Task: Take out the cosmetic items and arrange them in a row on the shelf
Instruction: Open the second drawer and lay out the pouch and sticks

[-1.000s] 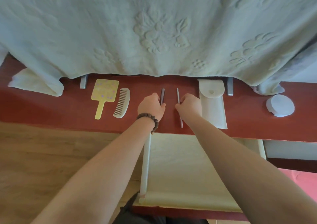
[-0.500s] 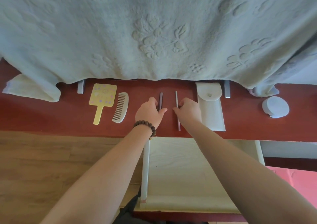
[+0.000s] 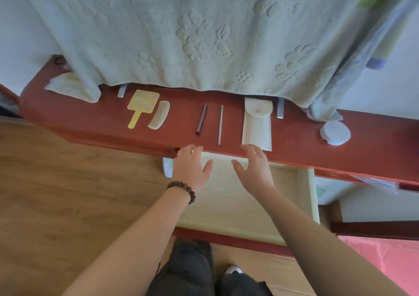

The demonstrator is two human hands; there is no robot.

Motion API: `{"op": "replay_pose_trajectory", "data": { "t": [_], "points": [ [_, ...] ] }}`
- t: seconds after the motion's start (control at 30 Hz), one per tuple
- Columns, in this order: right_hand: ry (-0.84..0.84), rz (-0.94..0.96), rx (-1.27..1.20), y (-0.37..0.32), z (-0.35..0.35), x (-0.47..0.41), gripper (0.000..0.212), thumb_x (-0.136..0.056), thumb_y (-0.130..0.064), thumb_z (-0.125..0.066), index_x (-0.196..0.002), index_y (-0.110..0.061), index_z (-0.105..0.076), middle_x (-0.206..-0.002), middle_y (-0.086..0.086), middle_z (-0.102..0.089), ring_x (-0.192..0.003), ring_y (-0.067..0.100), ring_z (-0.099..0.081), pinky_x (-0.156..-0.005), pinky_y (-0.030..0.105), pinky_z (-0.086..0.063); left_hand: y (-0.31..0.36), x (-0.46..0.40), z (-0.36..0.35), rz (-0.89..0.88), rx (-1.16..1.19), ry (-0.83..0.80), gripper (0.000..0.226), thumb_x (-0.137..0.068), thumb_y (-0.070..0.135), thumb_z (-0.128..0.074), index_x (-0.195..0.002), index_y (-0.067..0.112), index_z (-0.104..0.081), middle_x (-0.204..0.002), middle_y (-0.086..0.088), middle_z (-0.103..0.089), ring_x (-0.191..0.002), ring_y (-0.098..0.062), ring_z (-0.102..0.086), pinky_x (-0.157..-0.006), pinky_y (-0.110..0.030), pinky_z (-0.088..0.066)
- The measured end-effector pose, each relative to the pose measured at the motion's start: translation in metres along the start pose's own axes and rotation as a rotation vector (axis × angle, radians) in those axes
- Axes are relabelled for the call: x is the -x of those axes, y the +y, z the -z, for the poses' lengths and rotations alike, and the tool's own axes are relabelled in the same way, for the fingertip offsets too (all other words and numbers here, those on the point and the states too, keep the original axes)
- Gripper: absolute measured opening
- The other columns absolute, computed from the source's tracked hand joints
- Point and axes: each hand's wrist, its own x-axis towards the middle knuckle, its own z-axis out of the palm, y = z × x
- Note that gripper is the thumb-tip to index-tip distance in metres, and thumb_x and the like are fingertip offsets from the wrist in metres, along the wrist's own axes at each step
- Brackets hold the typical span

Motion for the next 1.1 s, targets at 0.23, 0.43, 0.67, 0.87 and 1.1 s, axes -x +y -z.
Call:
{"op": "replay_pose_trajectory", "data": {
  "t": [0.23, 0.43, 0.67, 0.87, 1.1],
  "points": [
    [-0.167, -0.023, 0.351, 0.074, -0.009, 0.110, 0.071, -0.092, -0.059, -0.036, -0.150, -0.032, -0.007, -0.159, 0.002, 0.014, -0.145, 0.022, 0.018, -0.118, 0.048, 0.003, 0.006, 0.115, -0.049, 0.066, -0.195, -0.248, 0.077, -0.088, 0.066, -0.033, -0.149, 0.027, -0.011, -0.160, -0.007, -0.007, -0.147, -0.029, 0.000, -0.118, -0.050, -0.009],
    [-0.232, -0.035, 0.560, 0.109, -0.031, 0.175, 0.065, -0.091, -0.064, -0.015, -0.149, -0.040, 0.001, -0.157, 0.004, 0.019, -0.143, 0.028, 0.023, -0.115, 0.057, 0.006, 0.005, 0.175, -0.072, 0.126, -0.365, -0.343, 0.095, -0.082, 0.077, -0.019, -0.149, 0.020, 0.015, -0.157, -0.017, 0.015, -0.144, -0.038, 0.014, -0.117, -0.056, -0.001],
    [-0.258, 0.017, 0.654, 0.117, -0.042, 0.181, 0.073, -0.085, -0.063, -0.032, -0.150, -0.035, -0.012, -0.158, 0.010, -0.014, -0.145, 0.035, -0.009, -0.109, 0.067, -0.009, 0.001, 0.172, -0.086, 0.126, -0.420, -0.341, 0.100, -0.081, 0.078, -0.021, -0.141, 0.017, 0.031, -0.154, -0.018, 0.024, -0.141, -0.040, 0.022, -0.115, -0.059, 0.002],
    [-0.241, 0.053, 0.696, 0.117, -0.036, 0.130, 0.080, -0.089, -0.062, -0.035, -0.147, -0.036, 0.014, -0.158, 0.008, 0.013, -0.145, 0.035, 0.010, -0.110, 0.066, 0.006, 0.008, 0.119, -0.087, 0.120, -0.415, -0.345, 0.097, -0.081, 0.078, -0.020, -0.144, 0.021, 0.027, -0.155, -0.016, 0.023, -0.141, -0.038, 0.024, -0.113, -0.059, 0.009],
    [-0.218, 0.051, 0.729, 0.110, -0.022, 0.065, 0.082, -0.092, -0.059, -0.033, -0.141, -0.037, 0.029, -0.158, 0.007, 0.018, -0.144, 0.032, 0.018, -0.111, 0.063, 0.009, 0.015, 0.053, -0.086, 0.098, -0.377, -0.337, 0.100, -0.082, 0.075, -0.027, -0.145, 0.019, 0.026, -0.155, -0.017, 0.024, -0.139, -0.039, 0.028, -0.113, -0.060, 0.011]
  ]
}}
